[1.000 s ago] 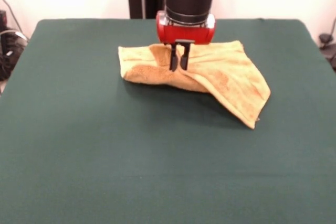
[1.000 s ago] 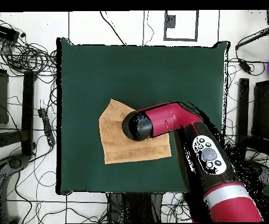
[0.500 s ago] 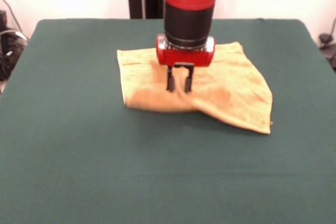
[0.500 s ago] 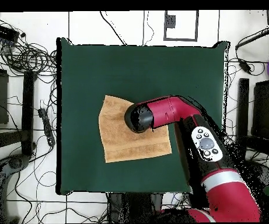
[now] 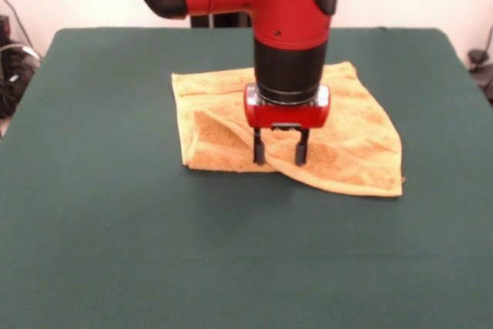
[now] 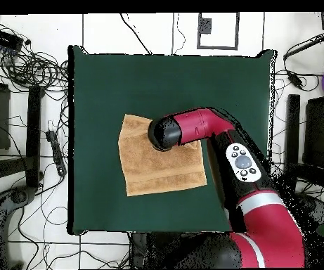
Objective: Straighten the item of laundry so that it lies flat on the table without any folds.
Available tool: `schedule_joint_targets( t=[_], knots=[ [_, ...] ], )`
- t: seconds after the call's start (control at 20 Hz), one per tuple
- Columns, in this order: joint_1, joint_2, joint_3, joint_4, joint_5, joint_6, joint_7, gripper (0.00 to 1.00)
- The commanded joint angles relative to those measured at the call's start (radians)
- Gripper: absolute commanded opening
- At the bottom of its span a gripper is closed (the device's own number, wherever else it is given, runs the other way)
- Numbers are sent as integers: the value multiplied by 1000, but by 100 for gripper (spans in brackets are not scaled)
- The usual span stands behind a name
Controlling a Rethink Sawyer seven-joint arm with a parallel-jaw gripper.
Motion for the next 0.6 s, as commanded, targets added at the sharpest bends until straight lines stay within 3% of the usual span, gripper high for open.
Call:
schedule_joint_targets(
  t=[0.05,0.45,0.6],
  knots=[
    [42,-21,125,-86,-42,65,-327,100],
    [40,-35,114,-60,-35,58,-270,100],
    [50,-51,79,-28,-32,36,-184,100]
  ],
)
